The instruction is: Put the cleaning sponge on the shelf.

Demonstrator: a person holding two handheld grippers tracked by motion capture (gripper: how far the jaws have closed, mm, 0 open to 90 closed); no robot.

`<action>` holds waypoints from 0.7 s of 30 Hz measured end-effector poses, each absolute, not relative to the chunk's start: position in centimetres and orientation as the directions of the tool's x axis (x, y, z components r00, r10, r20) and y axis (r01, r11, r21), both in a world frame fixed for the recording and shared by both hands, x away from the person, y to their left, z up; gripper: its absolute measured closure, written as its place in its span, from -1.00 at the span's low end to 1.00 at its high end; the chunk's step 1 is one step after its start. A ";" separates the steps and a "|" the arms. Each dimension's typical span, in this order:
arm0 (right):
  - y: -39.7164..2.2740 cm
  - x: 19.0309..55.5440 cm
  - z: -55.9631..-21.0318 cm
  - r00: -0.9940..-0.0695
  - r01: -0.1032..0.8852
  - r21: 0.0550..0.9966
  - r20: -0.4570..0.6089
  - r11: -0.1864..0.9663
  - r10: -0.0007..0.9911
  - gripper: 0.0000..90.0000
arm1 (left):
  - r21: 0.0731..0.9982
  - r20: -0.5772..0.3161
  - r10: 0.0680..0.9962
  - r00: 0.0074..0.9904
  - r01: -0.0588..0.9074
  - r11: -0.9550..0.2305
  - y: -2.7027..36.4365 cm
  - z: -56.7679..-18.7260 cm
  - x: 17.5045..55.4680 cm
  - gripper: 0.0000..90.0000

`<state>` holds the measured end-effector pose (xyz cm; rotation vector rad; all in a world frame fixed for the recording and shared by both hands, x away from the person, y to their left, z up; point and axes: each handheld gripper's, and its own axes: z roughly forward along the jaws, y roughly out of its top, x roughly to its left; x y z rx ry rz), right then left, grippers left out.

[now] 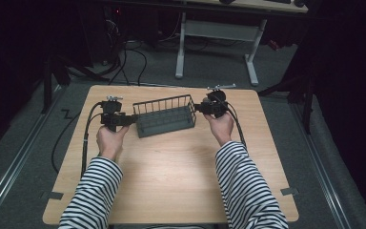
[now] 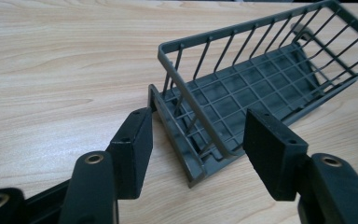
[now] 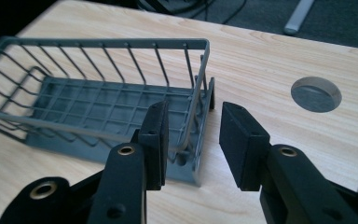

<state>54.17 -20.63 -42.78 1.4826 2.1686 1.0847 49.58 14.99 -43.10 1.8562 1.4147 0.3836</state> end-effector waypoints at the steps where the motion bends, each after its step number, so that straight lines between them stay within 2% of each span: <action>1: -20.4 54.4 -42.8 -0.420 0.667 0.721 0.157 0.187 0.894 0.39 | 0.717 -0.198 0.917 0.345 0.690 -0.105 14.9 -43.2 49.6 -0.03; 7: -19.6 55.4 -43.3 -0.403 0.696 0.693 0.160 0.189 0.901 0.44 | 0.734 -0.210 0.911 0.356 0.672 -0.094 14.3 -43.4 49.9 0.04; 21: -19.3 55.8 -44.0 -0.434 0.710 0.671 0.177 0.214 0.884 0.74 | 0.700 -0.239 0.898 0.369 0.706 -0.104 13.9 -44.2 50.2 0.53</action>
